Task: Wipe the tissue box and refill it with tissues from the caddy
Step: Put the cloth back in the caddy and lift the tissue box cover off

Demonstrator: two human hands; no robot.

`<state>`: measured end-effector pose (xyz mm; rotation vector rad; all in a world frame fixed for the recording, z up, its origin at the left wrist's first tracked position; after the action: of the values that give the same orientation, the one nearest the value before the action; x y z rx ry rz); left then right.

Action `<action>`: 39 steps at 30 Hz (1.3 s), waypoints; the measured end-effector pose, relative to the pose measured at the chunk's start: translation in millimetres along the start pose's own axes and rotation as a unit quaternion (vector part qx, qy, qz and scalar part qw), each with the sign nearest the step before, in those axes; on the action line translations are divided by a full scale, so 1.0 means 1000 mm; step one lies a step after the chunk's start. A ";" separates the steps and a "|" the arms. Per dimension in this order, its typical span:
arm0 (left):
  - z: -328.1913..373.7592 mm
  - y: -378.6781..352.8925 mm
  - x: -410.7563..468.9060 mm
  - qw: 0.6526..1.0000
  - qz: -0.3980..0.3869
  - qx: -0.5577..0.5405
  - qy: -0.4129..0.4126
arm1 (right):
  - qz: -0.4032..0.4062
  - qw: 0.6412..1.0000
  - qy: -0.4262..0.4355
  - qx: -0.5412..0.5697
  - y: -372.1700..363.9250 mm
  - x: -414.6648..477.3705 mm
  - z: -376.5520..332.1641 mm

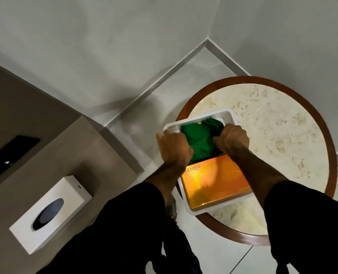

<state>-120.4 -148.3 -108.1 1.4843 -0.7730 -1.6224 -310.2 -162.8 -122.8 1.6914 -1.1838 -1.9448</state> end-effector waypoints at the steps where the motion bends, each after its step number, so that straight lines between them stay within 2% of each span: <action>1: -0.004 0.002 -0.005 1.000 0.012 -0.006 0.001 | 0.015 0.999 -0.013 -0.036 0.003 -0.005 0.002; 4: -0.014 0.002 -0.017 0.999 0.008 -0.038 0.007 | 0.033 0.997 -0.029 -0.061 0.005 -0.017 0.001; 6: -0.028 0.006 -0.021 0.994 0.002 -0.109 0.013 | 0.041 0.998 -0.030 -0.023 0.008 -0.026 0.002; 8: -0.052 0.013 -0.030 0.981 0.028 -0.192 0.005 | 0.086 0.995 -0.010 0.047 0.017 -0.041 0.000; 9: -0.066 0.014 -0.036 0.973 0.046 -0.226 0.000 | 0.124 0.989 0.021 0.077 0.023 -0.051 -0.004; 11: -0.116 0.011 -0.058 0.956 0.072 -0.282 0.019 | 0.203 0.964 0.136 0.099 0.027 -0.082 -0.037; 13: -0.181 -0.003 -0.086 0.941 0.078 -0.323 0.059 | 0.246 0.932 0.247 0.096 0.017 -0.121 -0.085; 15: -0.253 -0.022 -0.120 0.927 0.090 -0.342 0.123 | 0.184 0.925 0.307 0.129 -0.015 -0.149 -0.136; 18: -0.386 -0.056 -0.198 0.892 0.131 -0.343 0.264 | -0.001 0.909 0.370 0.193 -0.094 -0.190 -0.237; 21: -0.470 -0.089 -0.257 0.859 0.159 -0.330 0.358 | -0.114 0.891 0.410 0.160 -0.160 -0.210 -0.298; 24: -0.554 -0.145 -0.284 0.794 0.088 -0.387 0.460 | -0.228 0.904 0.349 0.092 -0.234 -0.201 -0.349; 27: -0.588 -0.179 -0.272 0.766 0.042 -0.476 0.429 | -0.267 0.922 0.274 0.063 -0.271 -0.177 -0.372; 29: -0.600 -0.193 -0.258 0.755 0.048 -0.520 0.396 | -0.272 0.929 0.245 0.051 -0.293 -0.163 -0.386; 33: -0.610 -0.219 -0.236 0.700 0.035 -0.599 0.387 | -0.276 0.936 0.197 0.093 -0.330 -0.142 -0.405; 36: -0.616 -0.226 -0.229 0.693 0.045 -0.611 0.381 | -0.267 0.943 0.171 0.105 -0.351 -0.139 -0.414; 39: -0.618 -0.233 -0.228 0.678 0.054 -0.626 0.382 | -0.214 0.958 0.176 0.075 -0.355 -0.141 -0.418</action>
<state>457.6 210.0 -270.8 0.8150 0.6742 -0.8195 212.4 -6.1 -275.1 2.4159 -0.9040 -1.6880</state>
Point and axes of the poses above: each hand's wrist, its own x-axis towards the middle knuckle, its own y-axis out of the back of the hand, z = x × y, the point moved 8 cm from there along x, towards the middle knuckle, and after that the axes turned 13 degrees about -z, right-handed, at the moved point
